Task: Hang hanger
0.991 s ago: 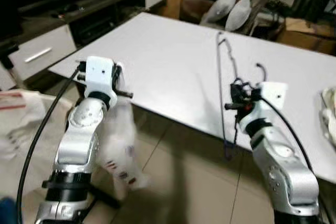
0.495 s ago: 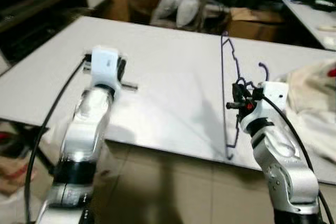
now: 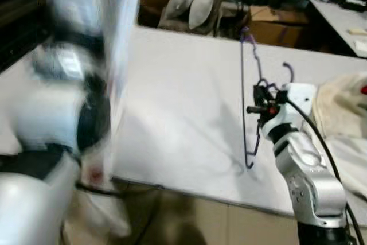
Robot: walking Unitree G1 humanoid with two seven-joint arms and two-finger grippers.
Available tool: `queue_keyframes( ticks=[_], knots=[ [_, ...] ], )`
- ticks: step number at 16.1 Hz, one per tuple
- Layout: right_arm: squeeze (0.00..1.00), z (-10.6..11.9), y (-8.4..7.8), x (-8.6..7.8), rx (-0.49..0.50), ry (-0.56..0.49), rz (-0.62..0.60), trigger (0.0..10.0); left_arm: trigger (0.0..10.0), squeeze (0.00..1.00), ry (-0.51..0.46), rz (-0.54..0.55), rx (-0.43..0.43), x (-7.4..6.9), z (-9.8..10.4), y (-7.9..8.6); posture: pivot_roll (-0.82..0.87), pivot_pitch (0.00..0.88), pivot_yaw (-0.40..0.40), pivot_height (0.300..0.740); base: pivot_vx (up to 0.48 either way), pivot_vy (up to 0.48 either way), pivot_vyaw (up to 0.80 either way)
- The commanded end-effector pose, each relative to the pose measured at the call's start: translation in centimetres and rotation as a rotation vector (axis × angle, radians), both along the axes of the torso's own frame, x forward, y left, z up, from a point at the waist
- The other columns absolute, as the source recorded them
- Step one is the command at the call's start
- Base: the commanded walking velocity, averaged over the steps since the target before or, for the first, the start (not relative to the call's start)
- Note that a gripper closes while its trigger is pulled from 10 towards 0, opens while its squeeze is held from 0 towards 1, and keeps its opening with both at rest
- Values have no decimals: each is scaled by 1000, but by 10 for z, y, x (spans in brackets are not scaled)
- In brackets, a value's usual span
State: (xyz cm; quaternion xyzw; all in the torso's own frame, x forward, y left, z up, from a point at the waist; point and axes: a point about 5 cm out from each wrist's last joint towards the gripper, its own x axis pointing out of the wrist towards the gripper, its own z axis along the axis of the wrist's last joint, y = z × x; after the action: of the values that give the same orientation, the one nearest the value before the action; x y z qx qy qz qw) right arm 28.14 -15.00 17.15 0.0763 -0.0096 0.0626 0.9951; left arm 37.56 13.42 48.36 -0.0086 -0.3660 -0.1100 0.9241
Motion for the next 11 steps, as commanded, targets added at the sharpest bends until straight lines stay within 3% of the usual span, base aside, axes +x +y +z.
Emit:
queue_keyframes(
  ticks=[1,2,4,6,7,8,10,11],
  knots=[
    [0,0,7,0,9,-4,18,10000,10000,0,29,-3,-59,5,-7,17,92,0,-9,740,304,0,0],
    [0,1,7,-1,13,-6,8,10000,10000,0,24,-13,-47,5,-6,14,87,0,1,740,296,0,0],
    [0,0,7,-2,19,-7,-4,10000,10000,0,123,-47,-8,23,-42,5,81,0,6,740,296,0,0],
    [0,0,8,-4,16,-3,-1,10000,10000,0,299,-25,151,41,-120,-2,75,0,11,740,285,0,0],
    [0,0,7,-5,15,-2,-2,10000,10000,0,399,-5,297,44,-172,0,74,0,11,740,0,0,0],
    [0,-1,6,-5,13,0,-4,10000,10000,0,475,-10,382,41,-208,6,75,0,8,740,0,0,0],
    [0,-1,5,-6,10,6,-5,10000,10000,0,529,-21,460,31,-242,16,84,0,-5,740,0,0,0],
    [0,-2,5,-7,7,12,4,10000,10000,0,550,-92,484,19,-256,23,87,0,-10,740,0,0,0]
  ],
)
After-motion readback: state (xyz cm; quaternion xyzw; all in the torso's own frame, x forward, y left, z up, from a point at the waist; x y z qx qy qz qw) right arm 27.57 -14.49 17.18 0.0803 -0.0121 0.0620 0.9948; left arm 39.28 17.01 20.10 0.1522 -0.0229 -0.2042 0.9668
